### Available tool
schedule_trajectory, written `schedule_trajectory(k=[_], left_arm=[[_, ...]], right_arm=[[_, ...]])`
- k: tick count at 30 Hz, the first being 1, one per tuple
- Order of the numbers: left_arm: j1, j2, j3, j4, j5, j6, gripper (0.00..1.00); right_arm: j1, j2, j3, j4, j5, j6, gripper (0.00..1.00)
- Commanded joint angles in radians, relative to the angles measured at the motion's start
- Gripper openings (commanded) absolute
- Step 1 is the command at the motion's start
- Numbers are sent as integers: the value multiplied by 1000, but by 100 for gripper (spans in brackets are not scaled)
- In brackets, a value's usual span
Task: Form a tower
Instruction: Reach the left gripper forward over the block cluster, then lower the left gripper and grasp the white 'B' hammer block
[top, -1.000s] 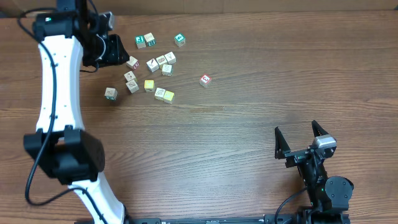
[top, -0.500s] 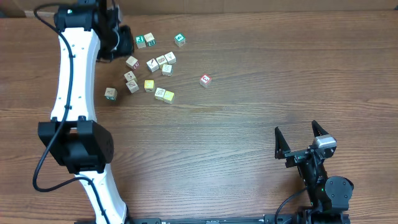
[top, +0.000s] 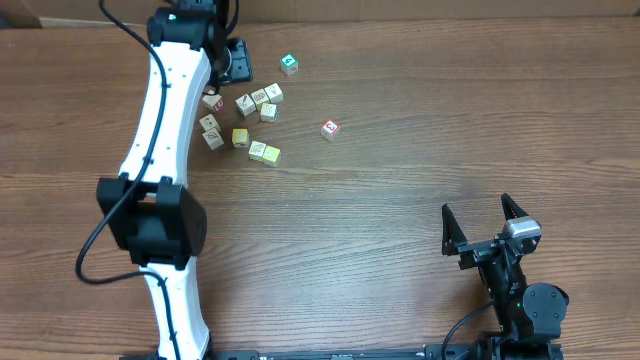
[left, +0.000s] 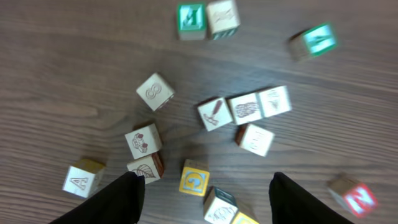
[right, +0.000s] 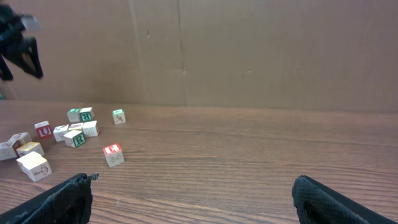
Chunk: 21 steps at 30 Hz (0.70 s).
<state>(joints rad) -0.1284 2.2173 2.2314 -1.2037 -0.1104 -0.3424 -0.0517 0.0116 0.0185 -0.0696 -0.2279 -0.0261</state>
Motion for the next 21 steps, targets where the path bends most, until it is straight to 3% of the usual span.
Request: schedule_trajectory(k=[1, 4, 15, 21], left_arm=[[11, 71, -10, 4, -27, -48, 58], [11, 115, -10, 11, -27, -48, 53], [11, 216, -10, 99, -27, -79, 52], [11, 217, -12, 135, -27, -131, 45]], right_arm=[[4, -9, -10, 5, 10, 2, 100], [4, -9, -10, 5, 10, 2, 100], [4, -9, -10, 5, 10, 2, 100], [4, -9, -10, 5, 10, 2, 100]])
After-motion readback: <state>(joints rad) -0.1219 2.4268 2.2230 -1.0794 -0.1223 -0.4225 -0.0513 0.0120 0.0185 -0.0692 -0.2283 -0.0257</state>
